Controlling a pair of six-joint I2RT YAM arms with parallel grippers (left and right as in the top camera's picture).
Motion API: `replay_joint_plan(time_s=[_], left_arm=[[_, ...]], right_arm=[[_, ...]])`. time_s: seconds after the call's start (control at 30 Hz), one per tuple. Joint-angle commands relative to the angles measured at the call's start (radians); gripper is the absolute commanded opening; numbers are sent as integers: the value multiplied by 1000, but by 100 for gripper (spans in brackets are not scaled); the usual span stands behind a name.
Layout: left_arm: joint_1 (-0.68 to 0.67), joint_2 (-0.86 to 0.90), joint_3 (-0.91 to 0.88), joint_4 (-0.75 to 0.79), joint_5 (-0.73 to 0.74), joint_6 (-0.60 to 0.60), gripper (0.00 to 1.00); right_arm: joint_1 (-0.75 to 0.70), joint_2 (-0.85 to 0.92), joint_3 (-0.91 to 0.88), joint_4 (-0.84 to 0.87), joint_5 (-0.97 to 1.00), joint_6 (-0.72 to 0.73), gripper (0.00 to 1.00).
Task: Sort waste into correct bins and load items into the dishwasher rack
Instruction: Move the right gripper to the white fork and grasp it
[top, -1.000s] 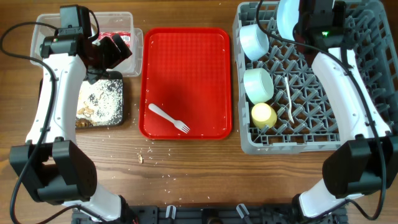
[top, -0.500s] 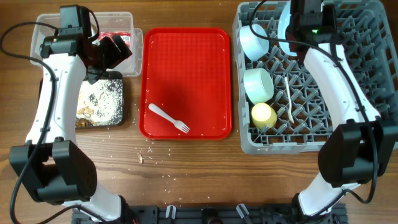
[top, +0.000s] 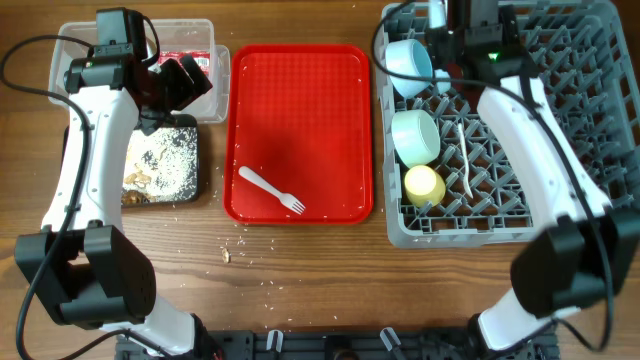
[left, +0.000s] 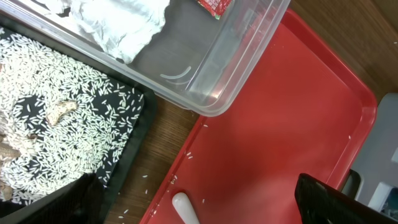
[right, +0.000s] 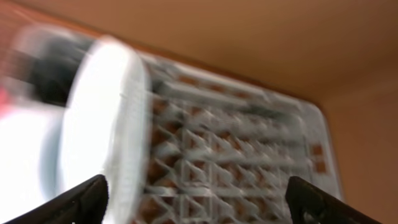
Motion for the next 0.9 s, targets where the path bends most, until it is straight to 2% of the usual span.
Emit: replay_joint_plan(time_s=[0.0, 0.13, 0.23, 0.3, 0.33, 0.47, 0.67, 0.87], left_arm=[[1, -11, 10, 2, -10, 2, 100], [1, -11, 10, 2, -10, 2, 100], [1, -11, 10, 2, -10, 2, 100], [1, -11, 10, 2, -10, 2, 100], [1, -11, 10, 2, -10, 2, 100], [1, -11, 10, 2, -10, 2, 100], [1, -11, 10, 2, -10, 2, 100], [1, -11, 10, 2, -10, 2, 100]], right_arm=[[48, -99, 1, -4, -227, 68, 89], [84, -95, 1, -46, -264, 92, 89], [105, -95, 1, -90, -466, 96, 81], [150, -79, 1, -120, -651, 101, 72], [191, -55, 1, -121, -665, 97, 71], [393, 93, 1, -134, -613, 7, 69], [650, 286, 0, -163, -340, -155, 73], [703, 388, -4, -206, -307, -286, 80]])
